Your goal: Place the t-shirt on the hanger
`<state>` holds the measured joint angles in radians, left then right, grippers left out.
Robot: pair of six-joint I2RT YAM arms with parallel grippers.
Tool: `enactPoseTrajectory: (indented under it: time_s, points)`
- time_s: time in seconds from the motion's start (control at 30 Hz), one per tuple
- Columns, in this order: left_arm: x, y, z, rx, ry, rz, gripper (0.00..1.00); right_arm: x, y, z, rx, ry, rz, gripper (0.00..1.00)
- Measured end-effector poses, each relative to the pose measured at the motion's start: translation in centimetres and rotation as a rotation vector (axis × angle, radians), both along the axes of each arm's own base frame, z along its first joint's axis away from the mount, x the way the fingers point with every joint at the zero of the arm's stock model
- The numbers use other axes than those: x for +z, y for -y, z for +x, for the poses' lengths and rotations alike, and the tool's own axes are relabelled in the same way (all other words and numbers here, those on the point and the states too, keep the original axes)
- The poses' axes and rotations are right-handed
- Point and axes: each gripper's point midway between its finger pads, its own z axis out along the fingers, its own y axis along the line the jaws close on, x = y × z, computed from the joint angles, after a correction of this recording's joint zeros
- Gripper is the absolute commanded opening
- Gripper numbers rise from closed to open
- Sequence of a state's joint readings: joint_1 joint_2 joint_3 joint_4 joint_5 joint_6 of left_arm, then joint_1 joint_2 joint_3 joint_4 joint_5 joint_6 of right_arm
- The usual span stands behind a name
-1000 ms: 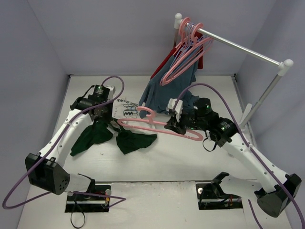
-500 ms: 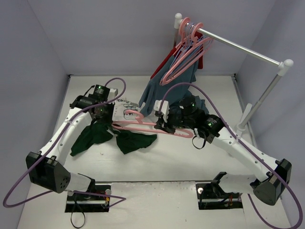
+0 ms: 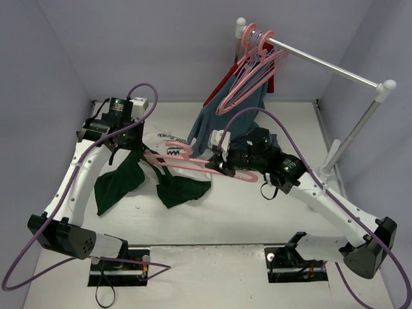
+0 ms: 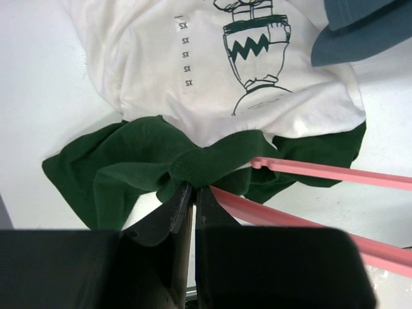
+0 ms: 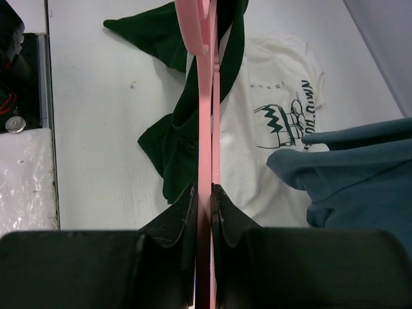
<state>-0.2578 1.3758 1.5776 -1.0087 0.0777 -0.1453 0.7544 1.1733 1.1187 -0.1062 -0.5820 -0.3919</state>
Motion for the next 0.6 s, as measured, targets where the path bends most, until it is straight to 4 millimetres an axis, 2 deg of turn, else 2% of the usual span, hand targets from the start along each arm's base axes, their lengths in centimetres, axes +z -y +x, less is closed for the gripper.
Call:
enactPoseTrajectory:
  time_s: [0.13, 0.27, 0.43, 0.6]
  points:
    - [-0.3, -0.3, -0.4, -0.003, -0.025, -0.003, 0.0, 0.7, 0.1, -0.2, 0.001, 0.015, 0.017, 0.0]
    - [0.0, 0.8, -1.1, -0.044, -0.047, -0.041, 0.0, 1.0, -0.1, 0.1, 0.001, 0.029, 0.029, 0.0]
    - [2.7, 3.8, -1.8, -0.139, -0.005, -0.113, 0.0, 1.1, -0.9, 0.9, 0.001, 0.041, 0.041, 0.0]
    - [6.5, 6.1, -2.6, -0.197, 0.066, -0.179, 0.0, 1.6, -2.3, 2.5, -0.004, 0.067, 0.073, 0.0]
